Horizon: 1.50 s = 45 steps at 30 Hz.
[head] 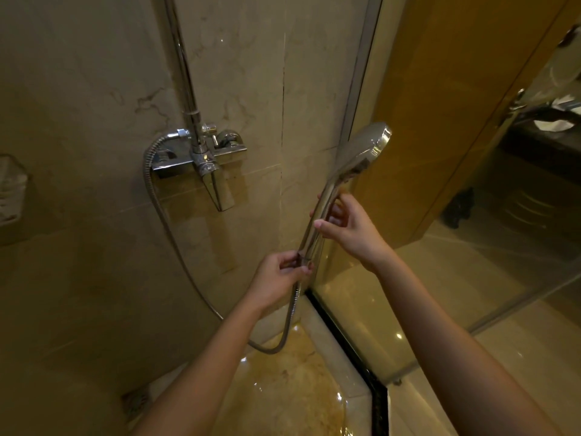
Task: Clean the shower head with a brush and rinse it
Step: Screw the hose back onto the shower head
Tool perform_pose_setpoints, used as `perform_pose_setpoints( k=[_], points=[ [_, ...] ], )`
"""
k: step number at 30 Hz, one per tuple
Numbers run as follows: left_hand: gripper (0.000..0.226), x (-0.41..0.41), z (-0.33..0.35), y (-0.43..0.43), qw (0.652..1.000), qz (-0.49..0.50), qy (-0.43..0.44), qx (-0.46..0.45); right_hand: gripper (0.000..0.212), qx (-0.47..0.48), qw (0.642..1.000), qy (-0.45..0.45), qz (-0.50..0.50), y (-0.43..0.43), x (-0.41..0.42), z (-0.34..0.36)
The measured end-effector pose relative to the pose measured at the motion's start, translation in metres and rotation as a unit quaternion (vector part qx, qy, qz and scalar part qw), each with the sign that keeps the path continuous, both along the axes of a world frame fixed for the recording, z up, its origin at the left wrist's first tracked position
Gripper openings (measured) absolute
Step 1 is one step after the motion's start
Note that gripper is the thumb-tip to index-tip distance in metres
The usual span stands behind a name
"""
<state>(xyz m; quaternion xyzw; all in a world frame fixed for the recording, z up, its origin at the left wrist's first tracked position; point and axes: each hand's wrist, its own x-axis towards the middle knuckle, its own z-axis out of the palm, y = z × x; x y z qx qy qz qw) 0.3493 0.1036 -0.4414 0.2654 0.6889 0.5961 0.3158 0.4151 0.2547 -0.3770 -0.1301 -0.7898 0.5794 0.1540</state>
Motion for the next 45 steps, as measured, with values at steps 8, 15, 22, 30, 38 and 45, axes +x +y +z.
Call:
perform_pose_setpoints(
  k=[8, 15, 22, 30, 38, 45],
  points=[
    [0.034, 0.005, 0.001, 0.005, 0.996, 0.09, -0.005, 0.003, 0.052, 0.053, 0.995, -0.033, -0.083, -0.006, -0.006, 0.0],
    [0.036, 0.007, -0.005, 0.005, 0.994, 0.107, 0.022, -0.005, 0.024, -0.112, 0.991, -0.047, 0.053, 0.001, 0.004, 0.008],
    [0.033, 0.011, -0.004, 0.009, 0.992, 0.119, 0.03, -0.005, 0.039, -0.113, 0.987, -0.06, 0.1, 0.011, 0.014, 0.014],
    [0.03, 0.017, 0.004, 0.01, 0.994, 0.107, 0.037, -0.004, 0.033, 0.003, 1.0, -0.009, 0.014, 0.009, 0.013, 0.013],
    [0.031, 0.022, 0.008, 0.011, 0.996, 0.079, 0.028, -0.012, 0.029, 0.023, 0.999, -0.027, 0.006, 0.005, 0.005, 0.007],
    [0.026, 0.017, 0.005, 0.005, 0.996, 0.083, 0.036, -0.007, 0.048, -0.107, 0.983, -0.081, 0.129, 0.018, 0.015, 0.015]
  ],
)
